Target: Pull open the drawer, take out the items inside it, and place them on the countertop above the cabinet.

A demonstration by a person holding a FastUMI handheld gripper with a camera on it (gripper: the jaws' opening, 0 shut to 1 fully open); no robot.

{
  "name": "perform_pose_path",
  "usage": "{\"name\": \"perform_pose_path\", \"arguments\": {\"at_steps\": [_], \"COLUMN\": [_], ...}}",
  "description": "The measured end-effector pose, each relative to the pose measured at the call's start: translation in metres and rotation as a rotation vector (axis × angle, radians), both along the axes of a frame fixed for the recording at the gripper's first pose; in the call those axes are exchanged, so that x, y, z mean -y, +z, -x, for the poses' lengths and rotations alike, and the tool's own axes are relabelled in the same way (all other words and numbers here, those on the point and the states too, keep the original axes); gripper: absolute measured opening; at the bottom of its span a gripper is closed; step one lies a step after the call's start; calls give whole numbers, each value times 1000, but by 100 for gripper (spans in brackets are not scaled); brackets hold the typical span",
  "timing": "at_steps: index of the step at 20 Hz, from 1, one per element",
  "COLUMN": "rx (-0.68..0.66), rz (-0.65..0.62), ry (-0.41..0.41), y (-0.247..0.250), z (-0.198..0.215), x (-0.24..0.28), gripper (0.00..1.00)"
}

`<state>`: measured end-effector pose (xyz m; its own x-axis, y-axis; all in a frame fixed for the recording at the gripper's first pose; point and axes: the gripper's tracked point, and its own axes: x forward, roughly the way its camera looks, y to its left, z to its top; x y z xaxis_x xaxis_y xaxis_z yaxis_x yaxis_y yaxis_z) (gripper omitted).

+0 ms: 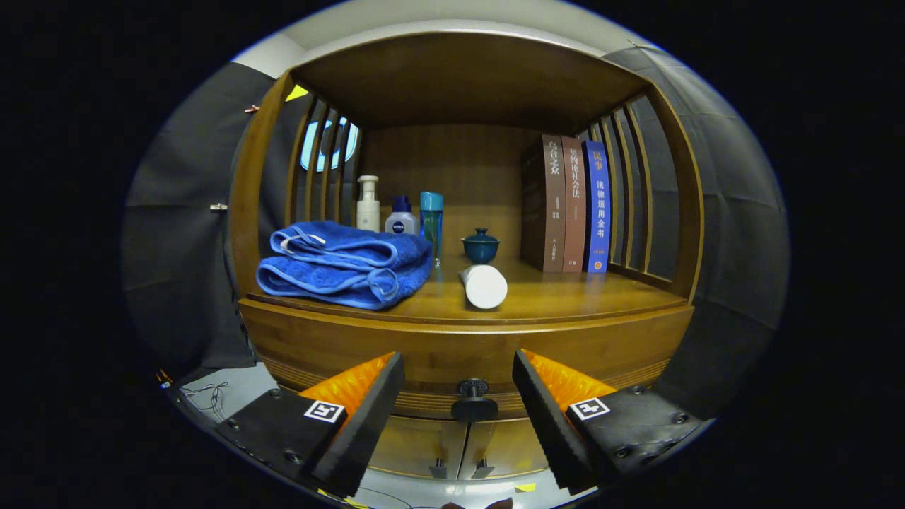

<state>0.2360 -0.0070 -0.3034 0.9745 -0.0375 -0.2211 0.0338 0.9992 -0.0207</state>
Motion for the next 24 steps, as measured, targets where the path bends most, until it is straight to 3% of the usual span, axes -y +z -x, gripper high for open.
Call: {"name": "perform_pose_path", "arguments": {"at_steps": [11,18,24], "rx": [90,165,170], "rz": [-4,-35,-8], "ry": [17,-3,-18], "y": [147,221,252], "z": [106,169,212], "x": [0,0,16], "gripper": [99,99,99]}}
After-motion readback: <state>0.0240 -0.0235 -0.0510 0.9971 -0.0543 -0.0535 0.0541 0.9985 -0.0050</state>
